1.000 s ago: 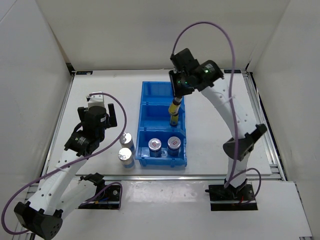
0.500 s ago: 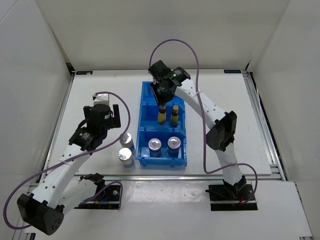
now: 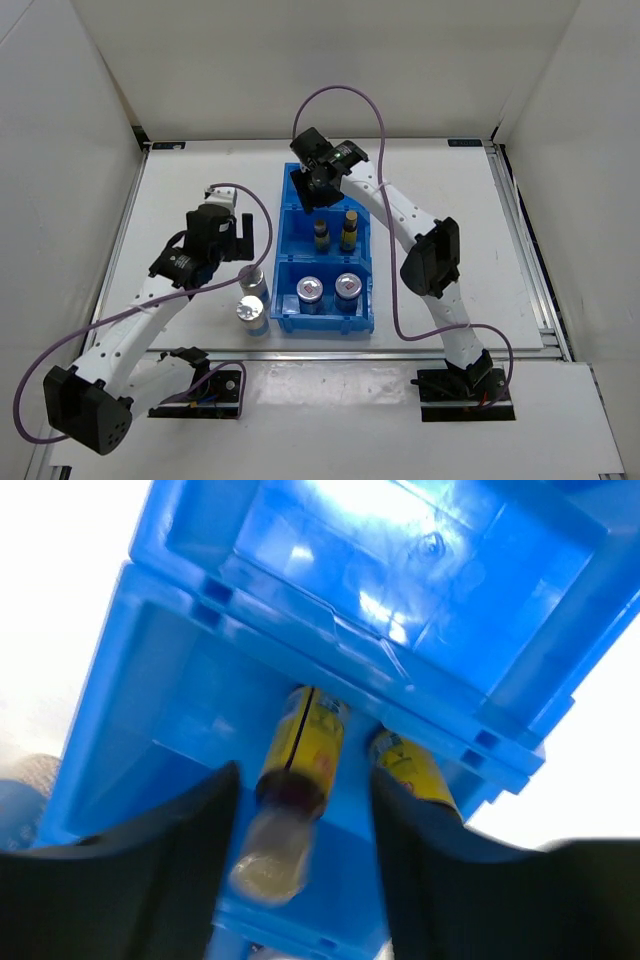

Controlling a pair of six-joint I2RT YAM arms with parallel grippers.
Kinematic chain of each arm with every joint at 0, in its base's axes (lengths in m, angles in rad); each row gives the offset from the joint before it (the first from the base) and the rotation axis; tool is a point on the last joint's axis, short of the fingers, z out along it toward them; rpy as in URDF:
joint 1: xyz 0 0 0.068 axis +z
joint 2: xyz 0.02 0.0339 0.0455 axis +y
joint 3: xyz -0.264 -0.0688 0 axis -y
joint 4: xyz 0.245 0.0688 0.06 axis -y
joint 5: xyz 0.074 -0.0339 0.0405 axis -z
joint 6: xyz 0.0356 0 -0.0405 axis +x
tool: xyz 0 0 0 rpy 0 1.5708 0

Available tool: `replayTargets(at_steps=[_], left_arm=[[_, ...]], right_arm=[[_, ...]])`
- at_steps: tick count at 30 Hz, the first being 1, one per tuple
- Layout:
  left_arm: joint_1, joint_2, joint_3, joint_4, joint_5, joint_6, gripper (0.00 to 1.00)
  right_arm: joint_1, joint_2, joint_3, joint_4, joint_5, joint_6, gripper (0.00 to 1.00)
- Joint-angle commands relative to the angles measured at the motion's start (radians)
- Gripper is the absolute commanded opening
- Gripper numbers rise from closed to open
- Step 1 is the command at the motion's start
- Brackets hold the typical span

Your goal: Organize the condiment bottles

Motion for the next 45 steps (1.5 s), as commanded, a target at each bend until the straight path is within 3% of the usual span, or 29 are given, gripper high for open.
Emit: replayTargets(at_steps=[1, 7, 8, 17, 20, 27, 33, 35, 40, 43, 45], left_arm=[[-0.004, 0.023, 0.033, -0.002, 0.074, 0.009, 1.00], [-0.004, 0.023, 0.051, -0.023, 0.145, 0.030, 1.00], [-0.004, 0.011, 0.051, -0.024, 0.161, 0.030, 1.00], [-0.034, -0.086, 0.042, -0.014, 0.275, 0.072, 1.00], [-0.043, -0.086, 0.042, -0.014, 0.265, 0.081, 1.00], [-0.043, -0.118, 0.042, -0.014, 0.154, 0.072, 1.00], [-0.043, -0.118, 0.033, -0.014, 0.132, 0.072, 1.00], [-0.043, -0.109, 0.033, -0.014, 0.132, 0.062, 1.00], [-0.043, -0.109, 0.033, -0.014, 0.132, 0.062, 1.00], [-0.043, -0.100, 0.033, -0.014, 0.123, 0.062, 1.00], [-0.043, -0.100, 0.033, -0.014, 0.123, 0.062, 1.00]], right_arm=[[-0.001, -0.031, 0.000, 0.050, 0.011, -0.012, 0.63], [-0.001, -0.104, 0.011, 0.050, 0.023, -0.021, 1.00], [-0.001, -0.135, 0.011, 0.050, 0.023, -0.021, 1.00], [0.051, -0.380, -0.242, 0.094, 0.092, 0.018, 1.00], [0.051, -0.391, -0.288, 0.105, 0.011, 0.008, 1.00], [0.079, -0.223, -0.141, 0.010, -0.084, -0.010, 0.84], [0.079, -0.118, -0.109, 0.001, -0.129, -0.050, 0.87], [0.079, -0.105, -0.109, 0.025, -0.138, -0.129, 0.87], [0.070, -0.080, -0.109, 0.111, -0.147, -0.384, 0.75], [0.069, -0.101, -0.178, 0.186, -0.202, -0.510, 0.65], [0.069, -0.124, -0.230, 0.215, -0.238, -0.621, 0.65]])
